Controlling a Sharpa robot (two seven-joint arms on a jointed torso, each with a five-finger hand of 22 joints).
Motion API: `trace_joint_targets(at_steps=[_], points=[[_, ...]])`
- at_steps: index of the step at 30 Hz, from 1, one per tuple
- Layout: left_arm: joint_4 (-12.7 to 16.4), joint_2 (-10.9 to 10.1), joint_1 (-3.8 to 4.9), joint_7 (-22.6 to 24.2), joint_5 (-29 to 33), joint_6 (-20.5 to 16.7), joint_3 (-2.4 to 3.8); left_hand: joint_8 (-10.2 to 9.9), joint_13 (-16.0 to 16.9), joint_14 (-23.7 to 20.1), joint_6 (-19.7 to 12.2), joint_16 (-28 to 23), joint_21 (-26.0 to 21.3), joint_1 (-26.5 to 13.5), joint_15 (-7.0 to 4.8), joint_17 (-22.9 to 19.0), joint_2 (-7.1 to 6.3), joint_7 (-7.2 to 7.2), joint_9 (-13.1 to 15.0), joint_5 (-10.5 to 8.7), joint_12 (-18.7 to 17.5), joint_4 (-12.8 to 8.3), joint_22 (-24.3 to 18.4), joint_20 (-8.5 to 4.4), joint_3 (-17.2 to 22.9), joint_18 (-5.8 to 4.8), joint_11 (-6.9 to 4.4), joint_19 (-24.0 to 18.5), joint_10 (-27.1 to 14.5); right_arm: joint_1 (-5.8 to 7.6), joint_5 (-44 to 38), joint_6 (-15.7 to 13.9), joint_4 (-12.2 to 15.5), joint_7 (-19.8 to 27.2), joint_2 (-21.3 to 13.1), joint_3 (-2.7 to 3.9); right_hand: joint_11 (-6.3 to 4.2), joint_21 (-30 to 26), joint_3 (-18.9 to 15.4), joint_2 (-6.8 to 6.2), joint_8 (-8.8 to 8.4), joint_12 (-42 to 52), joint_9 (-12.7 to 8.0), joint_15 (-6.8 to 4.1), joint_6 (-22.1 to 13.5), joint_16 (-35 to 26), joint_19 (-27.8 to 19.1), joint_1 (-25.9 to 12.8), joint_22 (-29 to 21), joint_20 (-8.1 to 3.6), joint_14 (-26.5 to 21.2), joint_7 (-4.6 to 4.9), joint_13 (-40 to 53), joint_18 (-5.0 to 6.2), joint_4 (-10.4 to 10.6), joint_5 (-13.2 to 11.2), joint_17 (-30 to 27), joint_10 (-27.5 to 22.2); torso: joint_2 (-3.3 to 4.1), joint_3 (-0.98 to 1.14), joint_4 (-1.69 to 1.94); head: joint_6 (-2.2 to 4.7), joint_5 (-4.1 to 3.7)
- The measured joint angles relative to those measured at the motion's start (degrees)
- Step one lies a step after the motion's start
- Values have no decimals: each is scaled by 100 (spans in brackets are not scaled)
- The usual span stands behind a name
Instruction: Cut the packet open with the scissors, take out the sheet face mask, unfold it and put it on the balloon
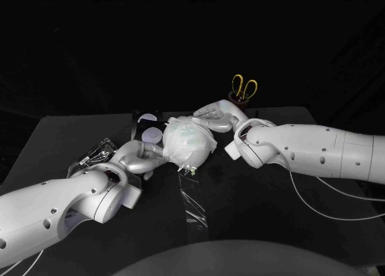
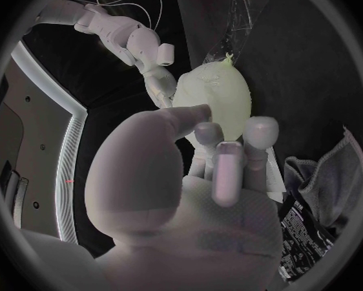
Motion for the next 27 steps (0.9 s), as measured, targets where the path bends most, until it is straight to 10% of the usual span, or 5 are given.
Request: trace_joint_targets(at_steps=[27], points=[[-123, -99, -8, 597, 379, -190, 42, 78, -117, 0, -96, -6, 28, -188, 2, 3, 95, 14, 0, -28, -51, -189, 59, 1, -16, -1, -52, 0, 52, 7, -498, 28, 29, -241, -21, 9, -69, 0, 72, -63, 0, -1, -69, -39, 158, -66, 0, 803, -253, 0, 126, 45, -1, -10, -690, 0, -128, 153, -2, 1, -7, -5, -13]])
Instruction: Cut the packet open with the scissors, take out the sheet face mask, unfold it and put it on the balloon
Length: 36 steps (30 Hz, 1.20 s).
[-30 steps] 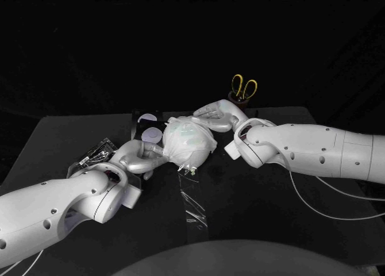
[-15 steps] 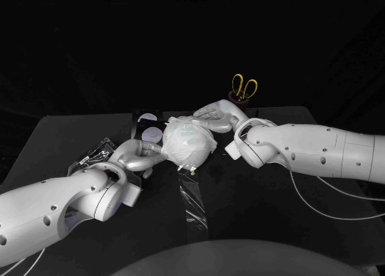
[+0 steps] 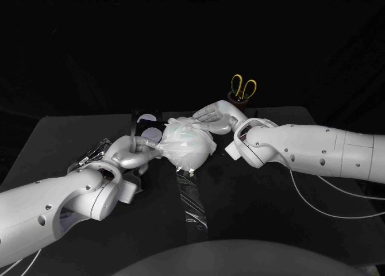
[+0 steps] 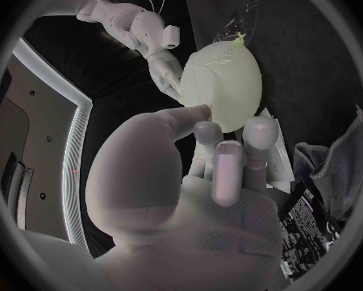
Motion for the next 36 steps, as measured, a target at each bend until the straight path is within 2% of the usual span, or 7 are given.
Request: trace_joint_targets(at_steps=[2, 5, 18, 20, 25, 35, 36], points=[[-10, -15, 0, -5, -42, 53, 6, 4, 0, 0, -1, -1, 0, 0, 0, 0, 0, -1, 0, 0, 0, -9, 5, -1, -9, 0, -1, 2, 0, 0, -40, -3, -1, -19, 0, 1, 0, 0, 29, 3, 0, 0, -6, -13, 0, 0, 0, 45, -14, 0, 13, 0, 0, -26, -29, 0, -3, 0, 0, 0, 1, -8, -3], [-19, -36, 0, -61, -140, 236, 10, 21, 3, 0, -1, -5, 0, 0, 0, 0, 0, -1, 0, -1, -1, -31, 17, -21, -13, 0, -1, 22, 1, 0, -114, -10, -10, -55, 3, 1, 10, 0, 44, 2, 0, 0, -6, -11, 0, 0, 0, 44, -26, 0, 31, 0, 0, 59, -58, 0, -6, 29, 1, 0, 3, -17, -5], [-33, -63, 3, -583, -388, 1265, 21, 43, 99, 0, -12, 18, 0, -7, 1, 0, -8, -12, 0, -3, 41, -103, 21, -21, -23, -1, -21, 22, 21, 0, -287, -47, -21, -146, 25, 1, -1, 0, 71, 32, 0, 0, -12, -21, 28, 0, 0, 74, -41, 0, 61, 13, -1, 59, -102, -1, -10, 40, 2, 0, 3, -33, -6], [-47, -69, 3, -669, -389, 1376, 22, 46, 99, 0, -16, 18, -1, -7, 1, 1, -8, -16, 0, -3, 41, -103, 21, -21, -23, -1, -52, 21, 51, -1, -300, -51, -20, -150, 27, 1, -1, 0, 71, 32, 0, 0, -12, -21, 28, 0, 0, 73, -41, 0, 61, 13, -1, 59, -102, -1, -10, 40, 2, 1, 2, -30, -6], [-98, -87, 4, -818, -384, 1500, 24, 59, 137, 0, -22, 17, -1, -8, 1, 1, -7, -22, 0, -4, 69, -117, 16, -21, -8, -2, -102, 21, 102, -2, -310, -60, -9, -153, 27, 1, -1, 0, 71, 32, 0, 0, -18, -21, 28, 0, 35, 73, -56, -8, 61, 12, -1, 58, -102, -1, -16, 40, 2, 2, 1, -16, -4], [-205, -109, 5, -932, -347, 1505, 24, 88, 152, 0, -27, 17, 24, -37, 1, 1, 22, -27, 1, -5, 84, -134, 27, -21, 8, -2, -112, 21, 112, -3, -309, -70, 38, -149, 1, 0, 0, 0, 71, 30, 0, 0, -25, -21, 28, 0, 43, 70, -75, 0, 60, 12, -2, 56, -101, -1, -27, 40, 1, 3, -2, 5, -4], [-209, -109, 5, -935, -341, 1503, 24, 88, 152, 0, -19, 17, 24, -37, 1, 1, 22, -19, 1, -5, 84, -134, 27, -21, 8, -2, -112, 21, 112, -3, -305, -71, 46, -145, -6, 0, -1, 0, 71, -1, 0, 0, -25, -21, 28, 0, 43, 39, -82, 0, 60, 12, -2, 57, -101, 0, -28, 40, 1, 3, -2, 7, -4]])
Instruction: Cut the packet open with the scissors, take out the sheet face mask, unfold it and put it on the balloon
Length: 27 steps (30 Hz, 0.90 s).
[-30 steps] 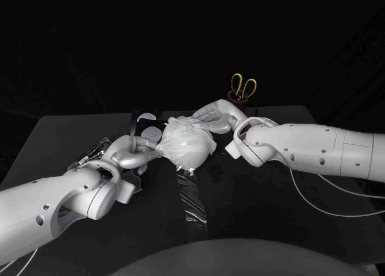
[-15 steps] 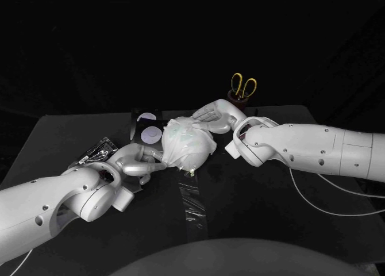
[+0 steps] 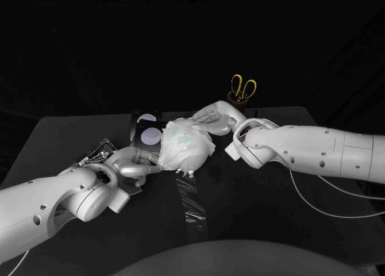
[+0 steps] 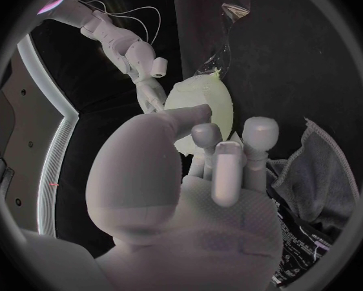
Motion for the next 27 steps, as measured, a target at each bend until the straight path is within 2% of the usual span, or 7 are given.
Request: trace_joint_targets(at_steps=[4, 7, 10, 18, 27], points=[[-6, 0, 0, -11, 23, 1, 0, 0, -11, 0, 1, 0, 0, 0, 0, 0, 0, 1, 0, 0, 0, 0, 0, 0, 0, 0, 0, 0, 0, -1, 47, -18, 48, 49, -43, -2, 3, 0, -107, -127, 0, -23, -23, 41, 0, -57, 0, -134, -44, 0, -166, 0, -1, -1, 45, 1, -54, -3, 1, 0, 2, 11, 3], [-7, 2, 0, -21, 38, 11, 0, 0, -39, 0, 8, 0, 0, 0, 0, 0, 0, 8, 0, -10, 0, 0, 0, 0, 0, -1, 0, 0, 0, -4, 152, -61, 89, 150, -73, -4, 42, 0, -216, -164, 0, -23, -31, 73, 0, -78, -6, -270, -78, 1, -387, 0, -2, -2, 106, 1, -108, -42, 2, 0, 2, 19, 10], [-8, 4, 0, -28, 60, 26, -1, 0, -59, 0, 9, 0, 0, 0, 0, 0, 0, 9, 0, -10, 0, 0, 0, 0, 0, -2, 1, 0, -1, -9, 340, -128, 145, 337, -113, -9, 83, 0, -346, -223, -35, -23, -40, 103, 0, -78, -208, -375, -165, 3, -621, 0, -1, -3, 150, 1, -166, -83, 2, 0, 2, 27, 17], [-19, 11, 0, -9, 193, 34, -2, 0, -130, 0, -11, -1, 0, -54, 0, 0, 38, 29, 0, -11, -49, 0, -1, 0, 0, -3, 1, 0, -1, -20, 973, -285, 414, 914, -349, -17, 103, -21, -690, -244, -35, -21, -51, 150, -21, -78, -714, -565, -406, 8, -1015, -21, 2, -5, 312, 1, -267, -144, 4, 1, -4, 47, 45], [-41, 51, -1, 134, 417, -24, -2, 27, -277, -1, -53, -16, -2, -151, 1, 0, 60, 69, 1, -13, -194, -21, -77, 13, -61, -35, 12, -13, -76, -20, 1464, -418, 682, 1288, -700, -14, 83, -21, -856, -223, -35, -21, -53, 161, -21, -78, -731, -587, -443, 10, -1062, -21, 2, -8, 397, 1, -287, -164, -4, 1, -10, 62, 40]])
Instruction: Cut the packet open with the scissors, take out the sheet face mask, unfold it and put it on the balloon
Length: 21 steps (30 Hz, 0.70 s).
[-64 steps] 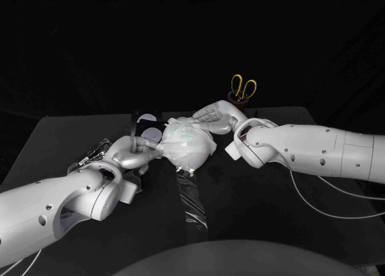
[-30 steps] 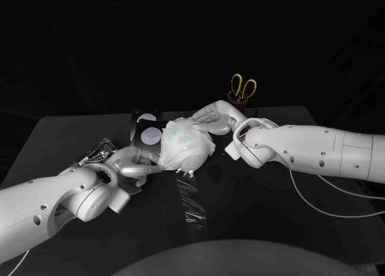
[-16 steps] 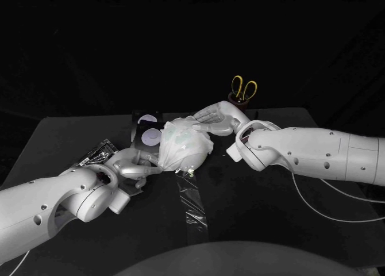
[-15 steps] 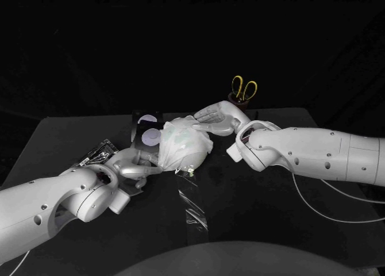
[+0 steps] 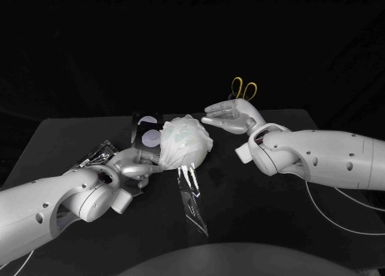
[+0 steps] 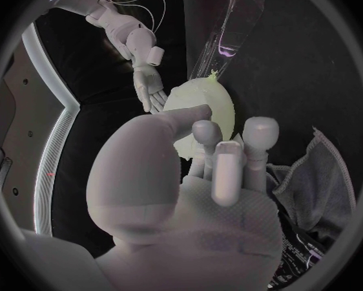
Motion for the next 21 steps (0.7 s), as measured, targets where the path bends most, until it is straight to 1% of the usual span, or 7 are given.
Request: trace_joint_targets(at_steps=[3, 8, 11, 14, 16, 19, 21], points=[[-2, 10, 0, 103, 121, -47, 0, 1, -49, -1, -12, 0, -27, -22, 0, 0, 22, -11, 0, 0, -12, 7, -41, 12, -20, -1, 21, -12, -21, 3, 155, -46, 79, 66, -182, 2, 0, 0, -23, 55, 0, 0, 0, -10, 0, 0, 31, 55, 22, -3, 137, 0, 0, -9, -9, 0, 6, 0, -1, -1, 2, 11, -8], [3, 13, 0, 301, 341, -119, -1, 2, -161, -1, -55, -1, -77, -52, 1, 0, 52, -9, 1, 0, -124, -20, -130, 31, -112, -1, 20, -78, -69, 2, 335, -87, 256, 80, -459, 2, -51, 177, -72, 262, 38, 34, 7, -119, 137, 303, 549, 262, 152, -10, 945, 53, 15, -37, -58, 0, 147, 168, -1, -4, 5, 16, -24], [11, 12, 0, 420, 460, -156, -1, 3, -406, -11, -133, -97, -275, -53, 9, 0, 53, 30, 5, 2, -343, -58, -436, 43, -214, -2, 41, -306, -249, -38, 390, -90, 402, 53, -618, 1, -111, 312, -156, 342, 79, 138, 7, -221, 192, 510, 836, 342, 179, -16, 1275, 56, 21, 61, -80, 0, 212, 400, 0, -7, 12, 2, -41], [17, 8, 0, 521, 557, -186, -1, 3, -597, -11, -148, -168, -428, -47, 10, 0, 89, 42, 9, 2, -506, -106, -695, 58, -262, 13, 71, -490, -384, -176, 384, -87, 557, -19, -772, 0, -165, 391, -180, 387, 79, 202, 2, -289, 218, 647, 1009, 387, 189, -24, 1496, 70, 28, 105, -104, 0, 260, 556, 0, -10, 12, -3, -58], [19, 7, -1, 576, 603, -201, -2, 3, -668, -11, -165, -178, -475, -26, 10, 0, 110, 40, 137, 2, -561, -109, -783, 64, -265, 95, 65, -536, -444, -279, 352, -79, 620, -89, -839, -8, -215, 477, -182, 408, 81, 290, 1, -359, 282, 789, 1165, 408, 213, -66, 1743, 73, 54, 106, -106, 0, 318, 728, -2, -14, 12, -8, -66], [25, 7, -1, 667, 667, -222, -2, 3, -781, -11, -174, -218, -579, -10, 10, 0, 126, 32, 137, 2, -654, -133, -966, 72, -289, 137, 61, -667, -532, -458, 244, -64, 706, -245, -908, -14, -348, 683, -227, 466, 124, 455, 1, -526, 415, 1084, 1546, 471, 270, -191, 2243, 57, 105, 105, -119, 0, 476, 1099, -3, -13, 9, -12, -76], [32, 7, -1, 730, 703, -237, -2, 3, -905, -12, -176, -268, -731, -32, 10, -2, 148, 30, 181, 2, -760, -134, -1203, 75, -323, 140, 72, -870, -647, -548, 147, -48, 749, -365, -929, -19, -463, 828, -227, 489, 169, 571, 1, -668, 499, 1312, 1818, 556, 314, -315, 2598, -27, 151, 105, -119, 0, 603, 1388, -3, -11, 9, -14, -79]])
